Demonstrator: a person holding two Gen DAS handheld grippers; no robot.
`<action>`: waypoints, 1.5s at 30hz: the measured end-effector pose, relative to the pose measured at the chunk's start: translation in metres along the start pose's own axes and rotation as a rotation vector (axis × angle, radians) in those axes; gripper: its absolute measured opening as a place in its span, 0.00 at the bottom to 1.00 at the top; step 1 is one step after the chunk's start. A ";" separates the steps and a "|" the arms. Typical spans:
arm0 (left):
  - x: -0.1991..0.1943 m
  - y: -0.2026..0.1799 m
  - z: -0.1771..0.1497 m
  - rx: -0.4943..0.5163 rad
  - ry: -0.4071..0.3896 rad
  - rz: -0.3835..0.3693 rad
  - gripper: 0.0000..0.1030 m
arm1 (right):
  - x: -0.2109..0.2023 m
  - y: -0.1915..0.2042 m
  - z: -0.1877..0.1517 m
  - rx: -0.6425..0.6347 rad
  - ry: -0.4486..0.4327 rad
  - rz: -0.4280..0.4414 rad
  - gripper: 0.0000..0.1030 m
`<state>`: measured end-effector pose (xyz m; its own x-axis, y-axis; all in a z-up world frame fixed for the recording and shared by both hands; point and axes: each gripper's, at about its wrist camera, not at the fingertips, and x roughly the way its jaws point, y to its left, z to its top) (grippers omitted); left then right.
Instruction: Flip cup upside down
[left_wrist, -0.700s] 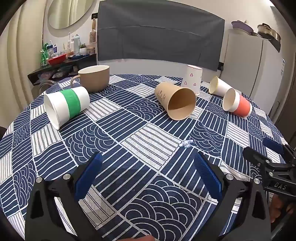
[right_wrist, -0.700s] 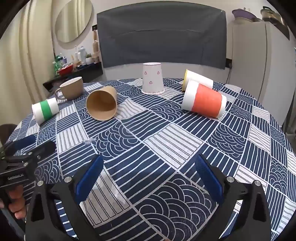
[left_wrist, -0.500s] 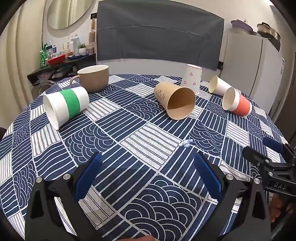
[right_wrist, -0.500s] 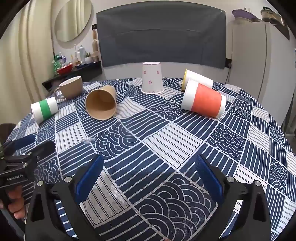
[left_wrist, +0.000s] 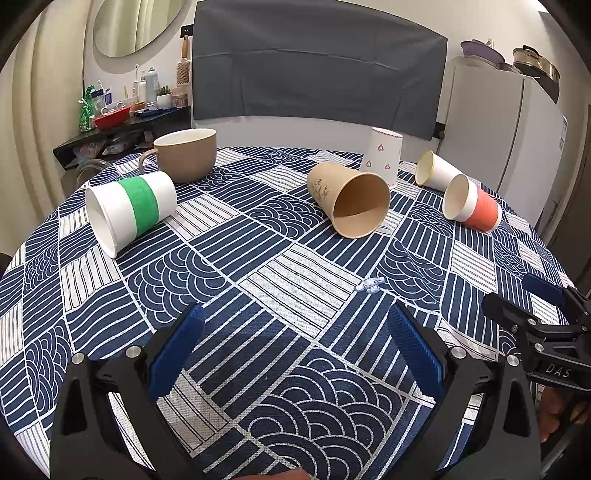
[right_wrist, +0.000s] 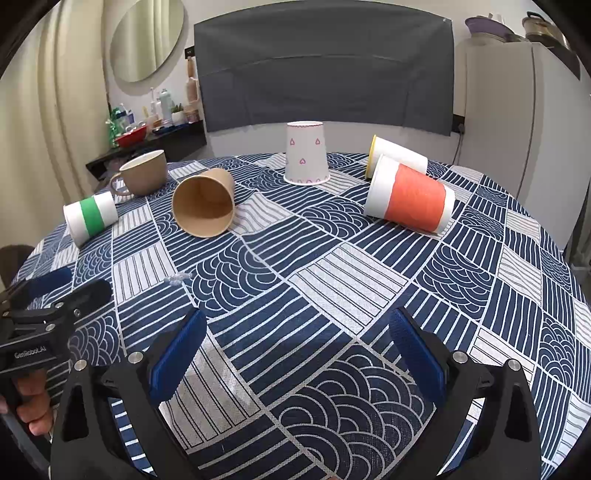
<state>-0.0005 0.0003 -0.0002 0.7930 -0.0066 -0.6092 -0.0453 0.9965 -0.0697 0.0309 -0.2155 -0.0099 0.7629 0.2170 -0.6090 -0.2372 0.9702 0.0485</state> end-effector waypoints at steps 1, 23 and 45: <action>0.000 0.000 0.000 0.001 -0.001 0.000 0.94 | 0.000 0.000 0.000 -0.001 0.000 0.000 0.92; 0.001 -0.003 0.002 0.006 0.003 -0.002 0.94 | 0.000 0.000 -0.001 0.002 0.003 0.005 0.92; 0.001 -0.002 0.000 0.004 0.001 -0.013 0.94 | 0.003 0.000 -0.001 0.009 0.018 0.011 0.92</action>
<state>0.0003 -0.0022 -0.0010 0.7927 -0.0192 -0.6093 -0.0332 0.9967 -0.0746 0.0331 -0.2154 -0.0125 0.7493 0.2261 -0.6224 -0.2404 0.9687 0.0625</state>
